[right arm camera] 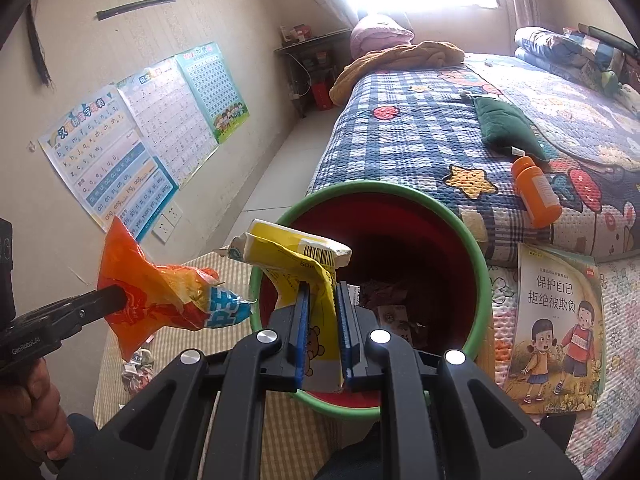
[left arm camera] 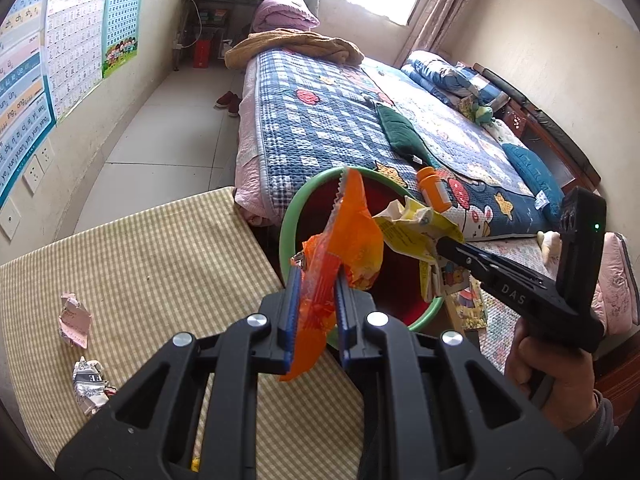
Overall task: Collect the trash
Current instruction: 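Carry the orange bag and yellow wrapper over the red bucket, then open both tools to drop the wrappers into the bucket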
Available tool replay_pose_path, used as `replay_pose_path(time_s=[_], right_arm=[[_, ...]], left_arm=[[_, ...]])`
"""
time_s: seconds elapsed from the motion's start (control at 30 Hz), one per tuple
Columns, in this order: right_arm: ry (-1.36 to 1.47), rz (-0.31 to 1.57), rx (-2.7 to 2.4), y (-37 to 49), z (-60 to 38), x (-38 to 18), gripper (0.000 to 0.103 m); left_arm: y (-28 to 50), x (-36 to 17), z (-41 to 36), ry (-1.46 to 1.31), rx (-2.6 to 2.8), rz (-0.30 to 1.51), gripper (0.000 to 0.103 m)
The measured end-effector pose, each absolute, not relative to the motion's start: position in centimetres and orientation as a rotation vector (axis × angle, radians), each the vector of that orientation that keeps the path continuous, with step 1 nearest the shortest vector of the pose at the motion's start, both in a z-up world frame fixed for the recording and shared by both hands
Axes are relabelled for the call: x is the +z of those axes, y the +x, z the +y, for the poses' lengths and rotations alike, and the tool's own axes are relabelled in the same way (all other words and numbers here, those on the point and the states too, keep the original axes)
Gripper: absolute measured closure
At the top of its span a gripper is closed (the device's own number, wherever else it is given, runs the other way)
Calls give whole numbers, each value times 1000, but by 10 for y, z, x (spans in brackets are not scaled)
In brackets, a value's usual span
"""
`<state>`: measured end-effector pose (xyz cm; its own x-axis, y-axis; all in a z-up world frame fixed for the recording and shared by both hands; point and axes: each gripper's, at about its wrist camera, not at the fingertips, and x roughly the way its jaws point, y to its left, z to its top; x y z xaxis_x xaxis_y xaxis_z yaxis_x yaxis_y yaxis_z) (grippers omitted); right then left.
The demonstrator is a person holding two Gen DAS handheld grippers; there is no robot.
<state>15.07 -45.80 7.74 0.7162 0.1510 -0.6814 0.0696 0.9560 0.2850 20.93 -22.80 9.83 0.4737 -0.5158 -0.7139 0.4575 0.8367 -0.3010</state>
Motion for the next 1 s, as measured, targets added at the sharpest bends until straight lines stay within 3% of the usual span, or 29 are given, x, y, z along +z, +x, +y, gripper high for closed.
replay_pose_path(time_s=[1.0], right_arm=[[366, 796, -17, 183, -498, 44, 90]], left_arm=[[242, 70, -283, 8, -654, 954, 87]])
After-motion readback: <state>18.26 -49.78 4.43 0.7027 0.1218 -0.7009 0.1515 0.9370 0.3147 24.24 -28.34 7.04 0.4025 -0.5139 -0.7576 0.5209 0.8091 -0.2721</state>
